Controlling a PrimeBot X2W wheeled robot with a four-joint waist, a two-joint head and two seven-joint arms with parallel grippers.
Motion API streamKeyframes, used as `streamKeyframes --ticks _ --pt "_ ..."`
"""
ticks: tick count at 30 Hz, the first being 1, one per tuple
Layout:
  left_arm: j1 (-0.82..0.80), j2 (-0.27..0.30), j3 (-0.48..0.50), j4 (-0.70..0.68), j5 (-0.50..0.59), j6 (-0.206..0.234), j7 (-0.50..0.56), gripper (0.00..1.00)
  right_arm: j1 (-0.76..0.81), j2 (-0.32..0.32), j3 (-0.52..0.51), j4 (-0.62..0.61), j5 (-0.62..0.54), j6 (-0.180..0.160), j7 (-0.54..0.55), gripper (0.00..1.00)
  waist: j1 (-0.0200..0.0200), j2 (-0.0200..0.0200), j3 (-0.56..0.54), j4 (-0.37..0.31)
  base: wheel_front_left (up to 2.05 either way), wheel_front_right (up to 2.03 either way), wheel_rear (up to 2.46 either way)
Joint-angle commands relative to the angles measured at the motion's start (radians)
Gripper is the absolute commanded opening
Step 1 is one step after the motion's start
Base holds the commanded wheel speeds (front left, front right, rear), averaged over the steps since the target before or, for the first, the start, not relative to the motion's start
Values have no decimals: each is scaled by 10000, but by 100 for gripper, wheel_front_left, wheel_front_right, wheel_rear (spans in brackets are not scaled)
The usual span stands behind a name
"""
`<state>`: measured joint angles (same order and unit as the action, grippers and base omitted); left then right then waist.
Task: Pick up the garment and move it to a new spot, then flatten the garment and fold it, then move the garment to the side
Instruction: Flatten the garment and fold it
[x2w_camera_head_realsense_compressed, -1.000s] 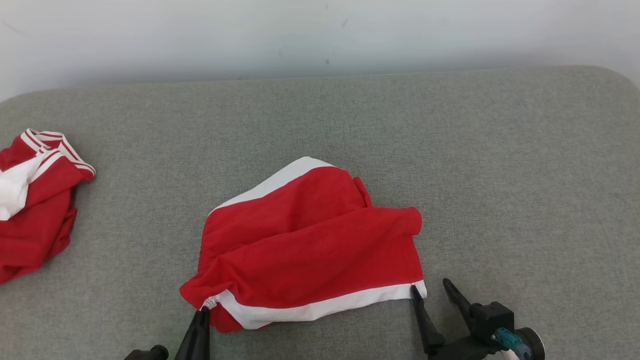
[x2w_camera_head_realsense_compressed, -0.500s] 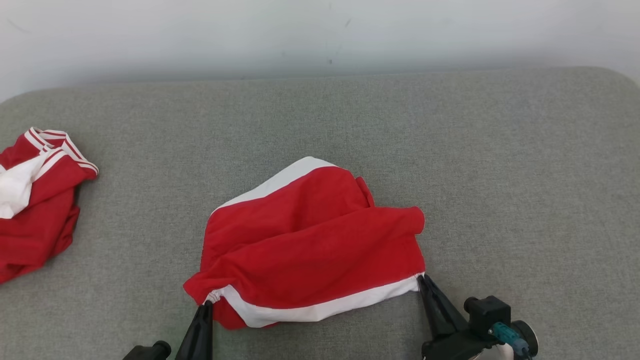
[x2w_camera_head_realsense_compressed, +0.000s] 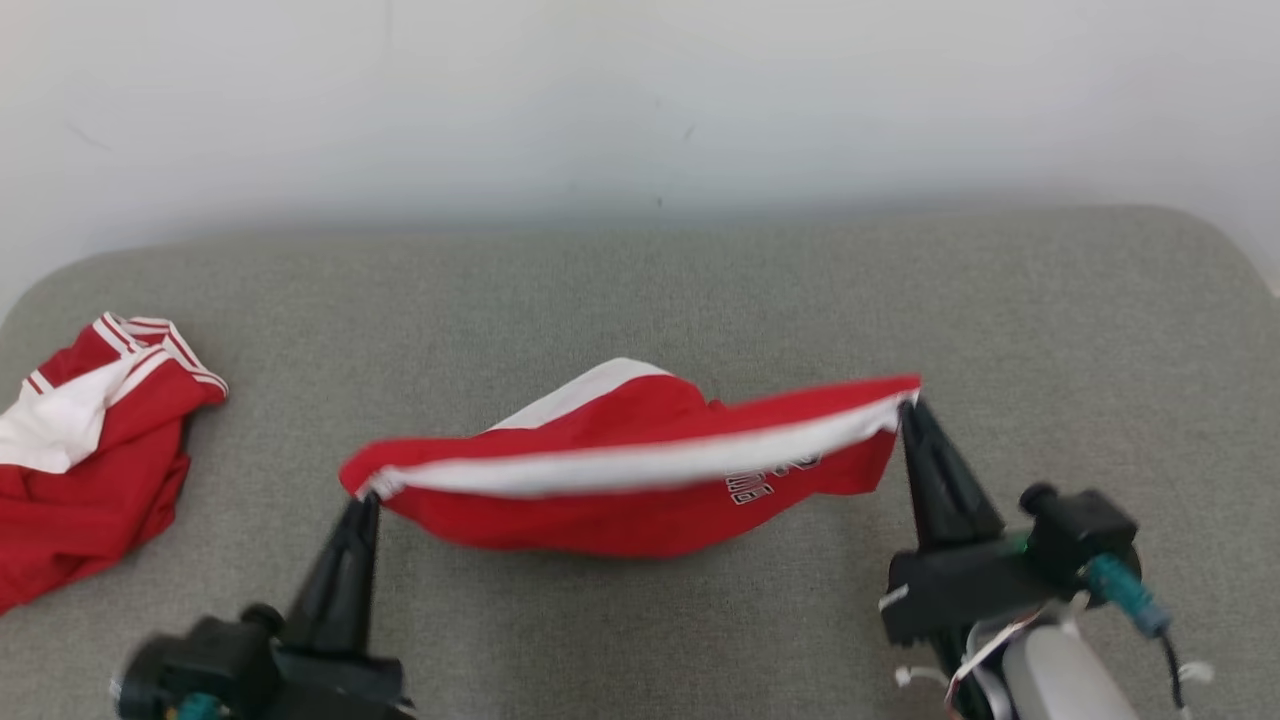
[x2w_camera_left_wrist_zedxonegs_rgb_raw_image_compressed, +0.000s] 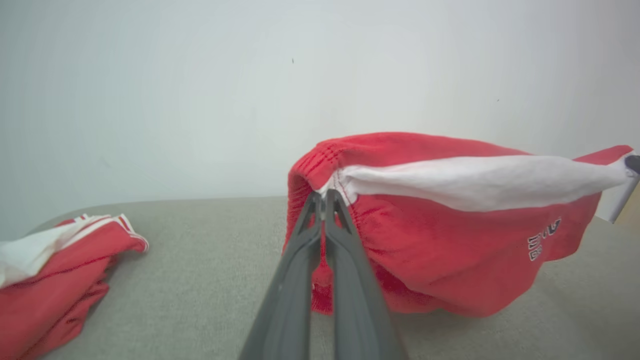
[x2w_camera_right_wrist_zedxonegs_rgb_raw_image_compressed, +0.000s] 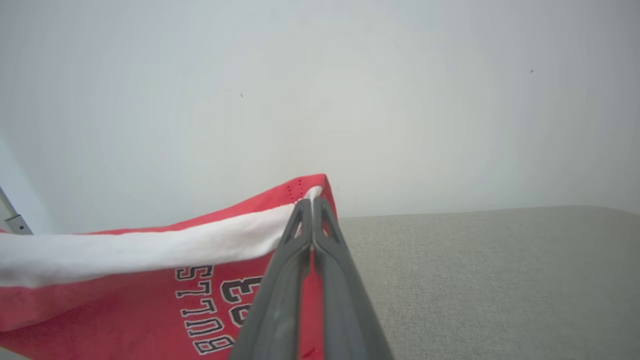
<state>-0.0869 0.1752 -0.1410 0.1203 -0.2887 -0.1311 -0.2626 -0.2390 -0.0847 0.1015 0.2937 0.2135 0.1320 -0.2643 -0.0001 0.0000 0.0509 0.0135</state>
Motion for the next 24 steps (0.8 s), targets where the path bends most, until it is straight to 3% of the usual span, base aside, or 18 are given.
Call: streamKeyframes --ticks 1,8,14,17,24 --pt "-214 213 8 -184 112 12 -32 0 -135 -77 14 -110 130 -27 1 0 1 0 -323 -2 0 0 0" --pt "-1742 1947 -208 -1393 292 17 -32 0 -1770 -893 405 -623 930 -27 2 0 1 0 -684 -31 0 0 0" --pt "-3556 3356 -1120 -991 -443 16 281 0 -3414 -1499 999 -393 1430 -27 85 0 1 0 -524 -119 0 0 0" --pt "-4556 3671 -1553 -679 -771 16 556 0 -4339 -1727 1332 -95 1488 -27 242 0 1 0 33 -198 0 0 0" --pt "-7332 3390 -2858 496 -849 18 952 0 -6979 -2142 2207 1079 1275 -27 385 0 1 0 2265 -336 0 0 0"
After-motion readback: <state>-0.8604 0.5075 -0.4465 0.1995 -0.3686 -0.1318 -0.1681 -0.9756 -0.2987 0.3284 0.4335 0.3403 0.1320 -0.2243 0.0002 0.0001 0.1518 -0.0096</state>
